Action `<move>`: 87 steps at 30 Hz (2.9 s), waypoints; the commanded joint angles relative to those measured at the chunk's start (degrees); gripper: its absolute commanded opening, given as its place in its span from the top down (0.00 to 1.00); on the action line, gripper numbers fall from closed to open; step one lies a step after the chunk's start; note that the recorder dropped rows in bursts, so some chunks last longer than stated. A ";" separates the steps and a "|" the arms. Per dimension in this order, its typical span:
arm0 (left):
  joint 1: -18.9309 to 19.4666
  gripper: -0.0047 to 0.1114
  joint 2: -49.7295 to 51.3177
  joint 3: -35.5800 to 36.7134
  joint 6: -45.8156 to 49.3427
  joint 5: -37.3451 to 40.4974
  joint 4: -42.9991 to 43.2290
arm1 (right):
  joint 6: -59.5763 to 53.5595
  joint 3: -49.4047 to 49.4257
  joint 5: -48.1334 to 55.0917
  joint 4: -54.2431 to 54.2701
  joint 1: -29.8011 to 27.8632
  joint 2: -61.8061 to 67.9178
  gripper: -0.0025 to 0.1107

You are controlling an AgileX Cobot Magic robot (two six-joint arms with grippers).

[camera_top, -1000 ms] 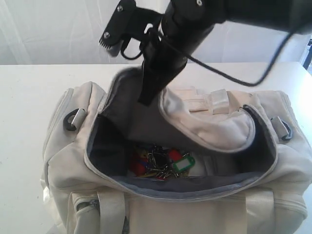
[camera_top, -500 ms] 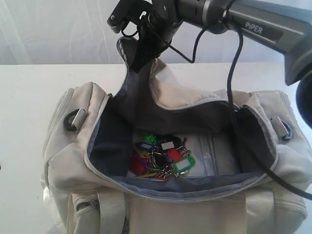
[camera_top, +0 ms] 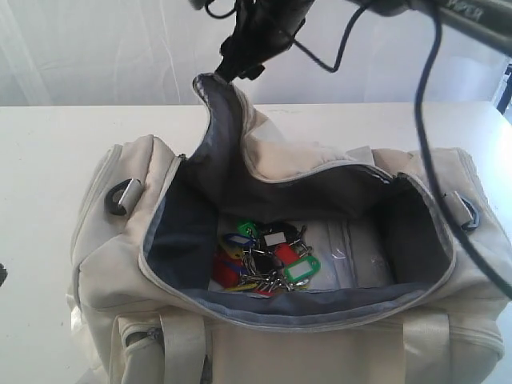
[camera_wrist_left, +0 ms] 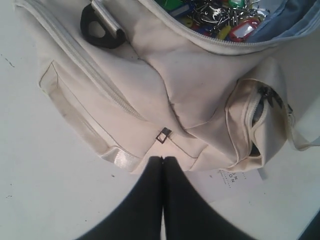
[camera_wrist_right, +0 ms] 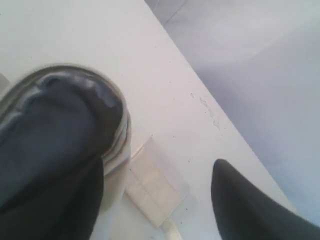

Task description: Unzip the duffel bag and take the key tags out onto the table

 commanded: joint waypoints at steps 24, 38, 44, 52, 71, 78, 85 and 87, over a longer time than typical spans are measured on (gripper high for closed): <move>0.18 0.96 -0.37 0.27 3.22 -9.00 -8.22 | 5.68 41.27 -10.03 12.78 3.63 -18.51 0.98; 0.18 0.96 -0.37 0.27 5.56 -8.52 -8.22 | 19.35 35.04 -23.38 2.12 -13.79 -9.41 0.98; 0.18 0.96 -0.37 0.27 5.56 -7.61 -8.22 | 21.62 31.71 -20.32 3.51 -17.15 -7.53 0.98; 0.18 0.96 -0.13 0.27 6.02 -7.27 -9.21 | 12.14 35.12 -8.35 8.64 -15.76 -32.04 0.98; -5.69 0.96 43.75 -40.36 16.73 16.91 -16.52 | 9.47 51.39 6.08 14.56 -15.76 -52.71 0.98; -10.43 0.96 53.25 -43.67 16.72 18.35 -14.60 | 9.47 52.96 2.43 14.84 -15.76 -52.59 0.98; -12.64 0.96 54.71 -43.78 16.52 10.53 -14.37 | 10.37 55.92 1.29 7.85 -17.30 -48.04 0.96; -12.64 0.96 54.71 -44.55 16.52 11.06 -14.37 | 10.37 55.92 1.38 8.81 -19.01 -46.13 0.89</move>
